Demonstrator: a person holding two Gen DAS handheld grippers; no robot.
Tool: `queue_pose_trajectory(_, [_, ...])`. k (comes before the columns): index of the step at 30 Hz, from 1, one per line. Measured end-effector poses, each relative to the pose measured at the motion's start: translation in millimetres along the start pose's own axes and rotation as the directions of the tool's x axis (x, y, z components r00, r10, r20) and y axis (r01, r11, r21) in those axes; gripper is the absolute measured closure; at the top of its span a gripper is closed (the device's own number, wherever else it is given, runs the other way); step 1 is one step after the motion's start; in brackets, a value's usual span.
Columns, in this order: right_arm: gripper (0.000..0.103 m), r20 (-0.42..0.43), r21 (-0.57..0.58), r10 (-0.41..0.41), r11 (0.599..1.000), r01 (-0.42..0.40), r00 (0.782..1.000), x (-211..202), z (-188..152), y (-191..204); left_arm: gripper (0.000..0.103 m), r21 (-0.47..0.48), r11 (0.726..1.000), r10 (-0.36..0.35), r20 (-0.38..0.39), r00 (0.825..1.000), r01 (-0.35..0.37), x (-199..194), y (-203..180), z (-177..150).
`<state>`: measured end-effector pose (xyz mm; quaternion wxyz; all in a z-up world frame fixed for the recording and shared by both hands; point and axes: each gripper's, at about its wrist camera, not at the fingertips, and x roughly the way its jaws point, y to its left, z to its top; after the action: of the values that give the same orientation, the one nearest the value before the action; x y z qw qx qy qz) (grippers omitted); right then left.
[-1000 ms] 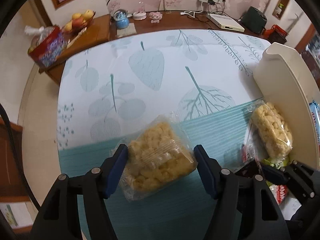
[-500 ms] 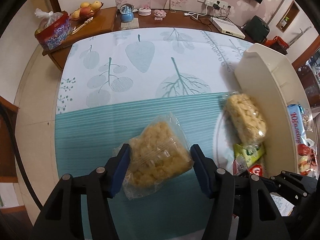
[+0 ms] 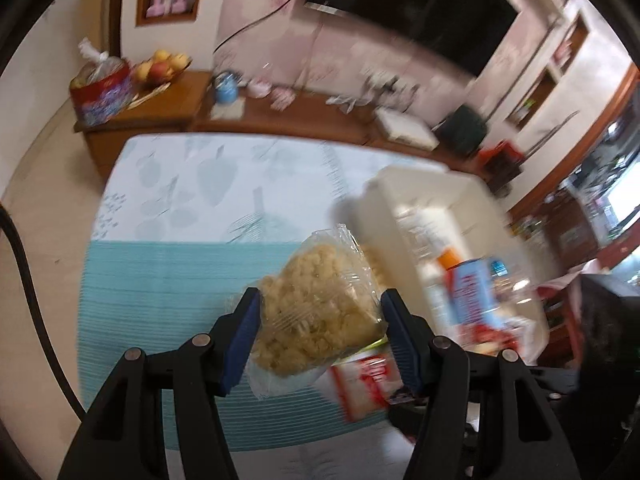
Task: Organize snacks
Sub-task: 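Carry both snacks into the bin and open both grippers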
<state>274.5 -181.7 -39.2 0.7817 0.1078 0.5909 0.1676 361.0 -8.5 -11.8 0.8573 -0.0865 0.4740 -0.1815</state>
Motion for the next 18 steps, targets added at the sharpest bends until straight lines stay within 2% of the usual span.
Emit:
queue_pose_trajectory(3, [0.061,0.045,-0.013,0.005,1.0,-0.004,0.999,-18,-3,-9,0.043,0.013,0.999,-0.05,0.04,0.998,0.049,-7,-21,3])
queue_pose_trajectory(8, [0.061,0.156,-0.05,-0.053,0.997,0.061,0.986,-48,-7,-25,0.043,0.038,0.991,-0.129,0.08,0.988,0.126,-11,-54,9])
queue_pose_trajectory(14, [0.061,0.283,-0.09,-0.12,0.984,0.151,0.952,-75,-8,-44,0.043,0.06,0.983,-0.179,0.086,0.98,0.174,3,-88,18])
queue_pose_trajectory(18, [0.06,0.328,-0.118,-0.158,0.971,0.206,0.931,-85,-12,-57,0.043,0.071,0.979,-0.196,0.083,0.977,0.19,19,-104,24])
